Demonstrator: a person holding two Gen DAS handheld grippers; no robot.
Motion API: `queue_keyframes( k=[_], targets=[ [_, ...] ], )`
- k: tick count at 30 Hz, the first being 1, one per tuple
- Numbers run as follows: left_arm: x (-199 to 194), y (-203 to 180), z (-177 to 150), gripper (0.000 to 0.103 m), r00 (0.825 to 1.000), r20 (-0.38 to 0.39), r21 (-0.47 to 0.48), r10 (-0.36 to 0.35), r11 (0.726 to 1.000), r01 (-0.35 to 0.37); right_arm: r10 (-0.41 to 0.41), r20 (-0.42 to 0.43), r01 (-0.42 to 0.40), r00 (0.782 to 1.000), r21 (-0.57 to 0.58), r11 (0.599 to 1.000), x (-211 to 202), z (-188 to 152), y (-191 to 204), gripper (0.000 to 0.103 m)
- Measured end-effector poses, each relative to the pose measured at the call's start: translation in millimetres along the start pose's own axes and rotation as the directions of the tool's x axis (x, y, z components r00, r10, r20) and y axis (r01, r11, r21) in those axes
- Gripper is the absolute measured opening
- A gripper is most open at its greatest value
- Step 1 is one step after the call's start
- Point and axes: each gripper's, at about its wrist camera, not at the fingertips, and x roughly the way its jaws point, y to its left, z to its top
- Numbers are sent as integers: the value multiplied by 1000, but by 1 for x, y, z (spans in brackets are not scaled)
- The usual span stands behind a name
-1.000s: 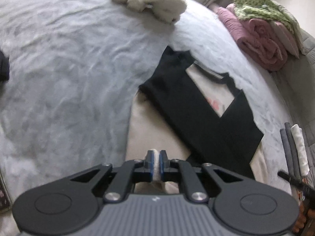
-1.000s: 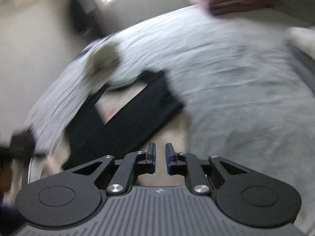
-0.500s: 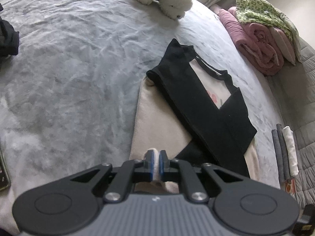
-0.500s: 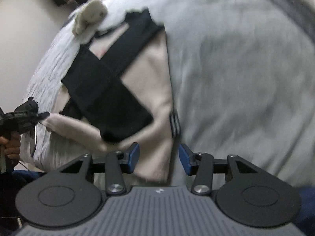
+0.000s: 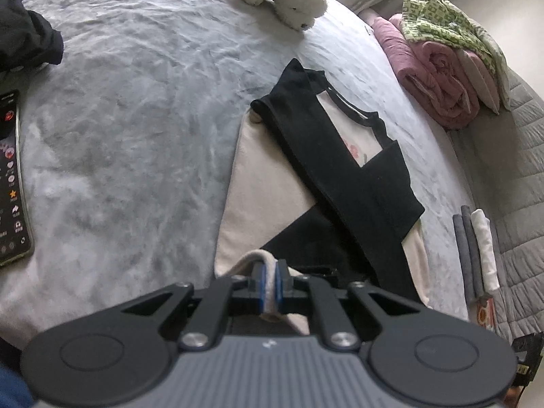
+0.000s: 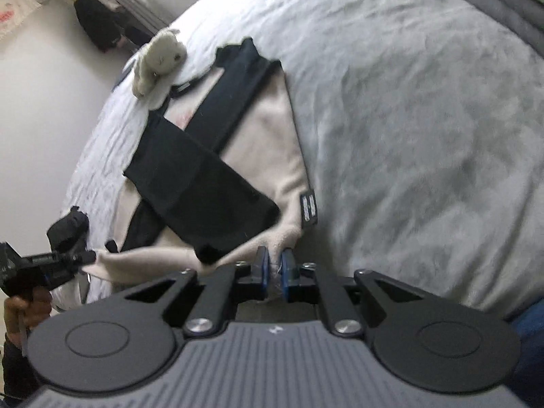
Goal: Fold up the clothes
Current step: 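Lift the hem with both grippers and fold it toward the collar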
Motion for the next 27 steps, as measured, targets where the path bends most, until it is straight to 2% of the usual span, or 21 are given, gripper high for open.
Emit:
queue_keyframes(
  k=[4, 8, 14, 18, 20, 21, 22, 23, 24, 26, 27],
  targets=[
    [-1, -5, 7, 6, 1000, 9, -16, -8, 1000, 9, 35, 42, -36, 999, 23, 999, -5, 13, -1, 9],
    [6, -15, 35, 6, 998, 55, -28, -3, 1000, 5, 58, 104, -61, 993, 21, 998, -4, 33, 3, 9],
    [41, -35, 102, 5, 991, 134, -5, 5, 1000, -4, 73, 201, -74, 977, -3, 997, 18, 101, 13, 9],
    [81, -33, 145, 6, 988, 156, -13, 1, 1000, 1, 32, 200, -33, 979, 0, 999, 62, 151, 12, 9],
    [100, -27, 160, 8, 988, 151, -44, 16, 999, -10, -1, 181, -2, 984, 15, 1000, 86, 172, 9, 11],
    [107, -20, 160, 11, 990, 134, -85, 44, 996, -33, -24, 158, 19, 987, 32, 999, 97, 175, 4, 18],
    [109, -16, 159, 21, 990, 125, -104, 61, 993, -48, -46, 137, 40, 989, 47, 998, 107, 176, -1, 18],
    [111, -12, 158, 26, 990, 121, -112, 72, 992, -58, -47, 138, 40, 989, 54, 998, 110, 177, -4, 18],
    [109, -10, 158, 32, 988, 129, -112, 82, 991, -68, -37, 149, 29, 988, 58, 998, 110, 177, -7, 18],
    [103, -7, 157, 32, 982, 159, -111, 99, 990, -82, 5, 187, -17, 982, 59, 998, 103, 182, -9, 19],
    [100, -4, 158, 32, 980, 171, -116, 103, 990, -84, 24, 209, -35, 978, 48, 998, 98, 185, -8, 27]
  ],
)
